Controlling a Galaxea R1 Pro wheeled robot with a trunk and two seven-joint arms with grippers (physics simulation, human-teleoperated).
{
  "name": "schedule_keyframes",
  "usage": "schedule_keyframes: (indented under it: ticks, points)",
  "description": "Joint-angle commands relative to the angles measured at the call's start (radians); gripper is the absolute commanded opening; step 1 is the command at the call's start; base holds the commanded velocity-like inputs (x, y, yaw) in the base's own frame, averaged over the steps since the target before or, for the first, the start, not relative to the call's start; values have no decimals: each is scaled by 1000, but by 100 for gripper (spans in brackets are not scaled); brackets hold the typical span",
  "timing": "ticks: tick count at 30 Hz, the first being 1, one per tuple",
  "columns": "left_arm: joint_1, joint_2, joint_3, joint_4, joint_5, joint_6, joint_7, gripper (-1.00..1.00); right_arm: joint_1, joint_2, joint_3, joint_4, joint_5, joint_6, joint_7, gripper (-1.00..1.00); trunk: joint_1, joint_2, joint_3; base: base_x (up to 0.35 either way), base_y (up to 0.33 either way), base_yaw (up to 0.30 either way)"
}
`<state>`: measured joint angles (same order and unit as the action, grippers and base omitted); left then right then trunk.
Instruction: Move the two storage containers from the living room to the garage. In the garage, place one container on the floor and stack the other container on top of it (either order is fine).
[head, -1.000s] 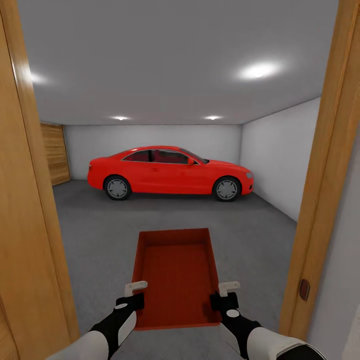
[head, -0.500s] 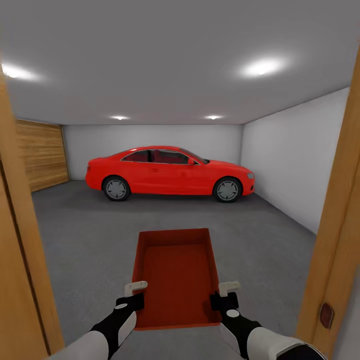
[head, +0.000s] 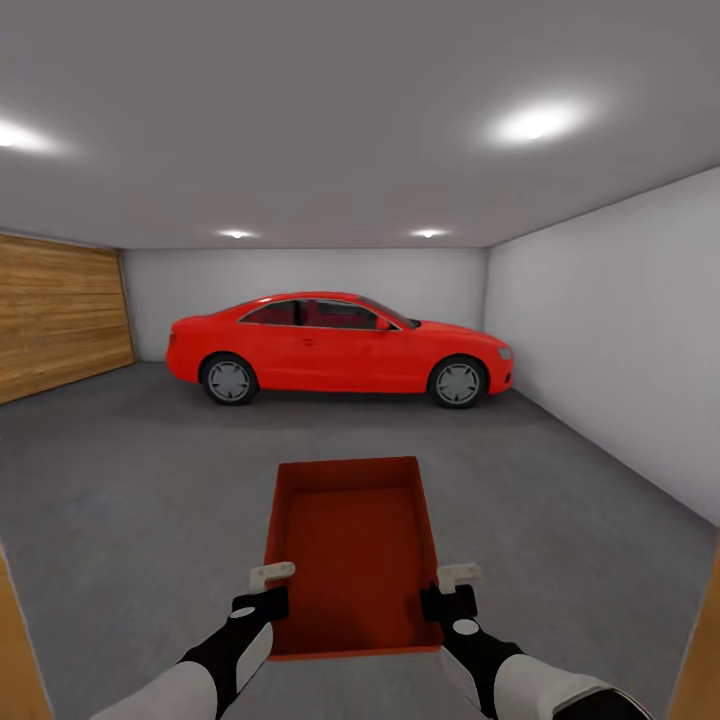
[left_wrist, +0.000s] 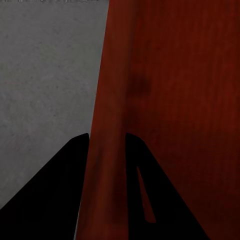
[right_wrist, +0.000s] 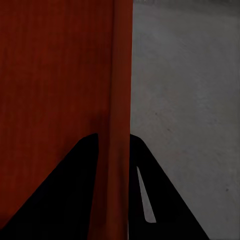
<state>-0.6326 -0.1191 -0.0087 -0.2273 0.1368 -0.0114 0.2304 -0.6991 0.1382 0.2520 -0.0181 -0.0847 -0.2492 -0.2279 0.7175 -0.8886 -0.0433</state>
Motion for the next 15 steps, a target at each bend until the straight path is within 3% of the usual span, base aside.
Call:
schedule_keyframes:
  ticks: [1, 15]
  points:
    - [-1, 9, 27, -4, -9, -1, 7, -100, -1, 0, -59, 3, -26, -7, -2, -100, 1, -1, -2, 321, 0, 0]
    - [-1, 9, 27, -4, -9, -1, 7, -100, -1, 0, -59, 3, -26, -7, -2, -100, 1, -1, -2, 321, 0, 0]
